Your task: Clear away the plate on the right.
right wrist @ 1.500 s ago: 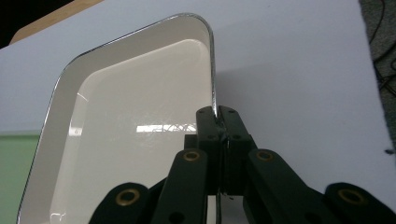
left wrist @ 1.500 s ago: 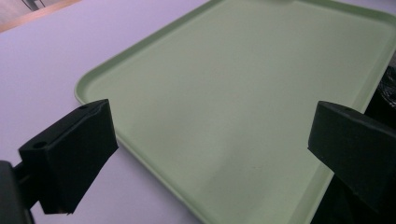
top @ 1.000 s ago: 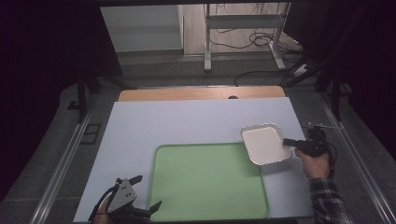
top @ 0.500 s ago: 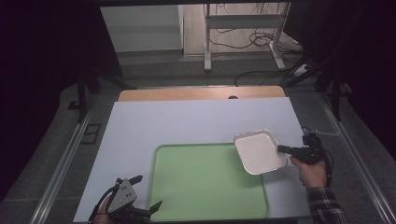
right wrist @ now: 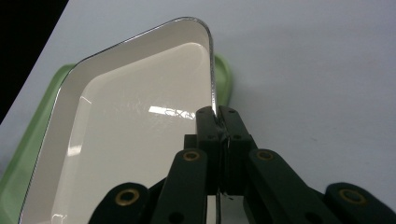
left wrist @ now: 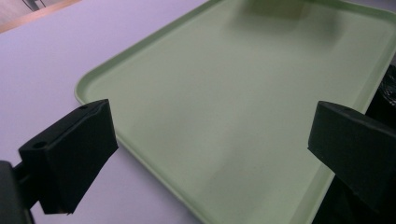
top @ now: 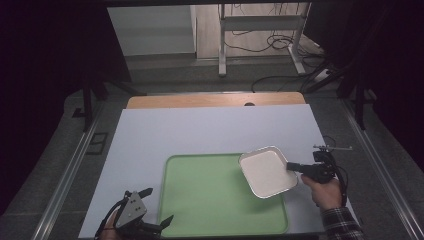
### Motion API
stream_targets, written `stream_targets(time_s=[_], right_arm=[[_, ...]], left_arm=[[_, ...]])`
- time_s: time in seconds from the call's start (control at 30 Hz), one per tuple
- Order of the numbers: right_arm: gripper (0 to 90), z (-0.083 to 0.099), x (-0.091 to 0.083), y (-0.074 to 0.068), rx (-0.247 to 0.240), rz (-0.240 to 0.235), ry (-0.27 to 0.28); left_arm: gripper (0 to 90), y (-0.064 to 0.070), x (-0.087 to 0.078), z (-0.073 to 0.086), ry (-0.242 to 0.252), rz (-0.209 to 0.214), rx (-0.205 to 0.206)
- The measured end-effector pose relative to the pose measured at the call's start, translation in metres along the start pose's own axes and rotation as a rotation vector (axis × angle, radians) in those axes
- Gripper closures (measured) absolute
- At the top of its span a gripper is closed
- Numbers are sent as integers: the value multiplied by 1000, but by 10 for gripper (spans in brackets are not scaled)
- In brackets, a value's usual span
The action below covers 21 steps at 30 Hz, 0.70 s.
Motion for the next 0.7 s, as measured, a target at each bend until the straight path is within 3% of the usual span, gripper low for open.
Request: stream_targets(time_s=[0.4, 0.7], right_arm=[[886, 5, 23, -27, -48, -13, -40], [886, 9, 44, -48, -55, -11, -64]], left_arm=[[10, 0, 0, 0, -1, -2, 2], [11, 0, 1, 0, -3, -3, 2]])
Point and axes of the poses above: each handheld gripper's, and its own axes: x roughly forward along the jaws, z roughly out of its underside, y roughly to its right, the point moved 8 cm from there along x, roughly forward along the jaws, and after that the axes turned 7 degrees about -y, right-handed, at the moved point
